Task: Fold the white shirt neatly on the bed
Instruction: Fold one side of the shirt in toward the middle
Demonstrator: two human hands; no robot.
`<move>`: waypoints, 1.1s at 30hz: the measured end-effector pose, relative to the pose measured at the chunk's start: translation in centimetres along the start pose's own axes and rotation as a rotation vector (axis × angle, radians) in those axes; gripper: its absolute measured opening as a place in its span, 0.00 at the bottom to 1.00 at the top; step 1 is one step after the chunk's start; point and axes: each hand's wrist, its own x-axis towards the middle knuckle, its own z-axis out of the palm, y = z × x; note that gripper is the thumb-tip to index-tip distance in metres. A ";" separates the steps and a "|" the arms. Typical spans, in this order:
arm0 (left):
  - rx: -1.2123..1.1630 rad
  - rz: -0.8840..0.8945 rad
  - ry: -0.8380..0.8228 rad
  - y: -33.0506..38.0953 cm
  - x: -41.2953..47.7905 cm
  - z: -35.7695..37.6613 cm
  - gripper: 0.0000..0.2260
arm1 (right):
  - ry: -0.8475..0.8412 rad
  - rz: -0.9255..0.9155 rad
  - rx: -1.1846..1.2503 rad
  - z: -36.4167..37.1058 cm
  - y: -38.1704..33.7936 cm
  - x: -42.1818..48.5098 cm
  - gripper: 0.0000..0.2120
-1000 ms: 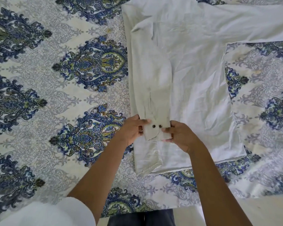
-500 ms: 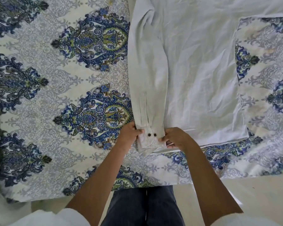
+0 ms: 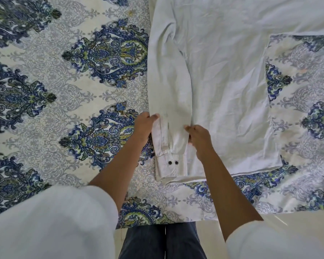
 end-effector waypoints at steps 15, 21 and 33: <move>-0.048 0.189 0.006 15.5 13.6 0.0 0.21 | -0.096 0.038 0.564 0.8 -13.4 10.9 0.03; -0.028 0.313 0.000 22.9 17.6 0.8 0.04 | -0.243 0.097 0.615 1.3 -16.5 13.1 0.02; -0.154 0.118 -0.173 26.2 22.9 0.8 0.05 | 0.068 0.034 0.759 0.9 -13.8 13.3 0.07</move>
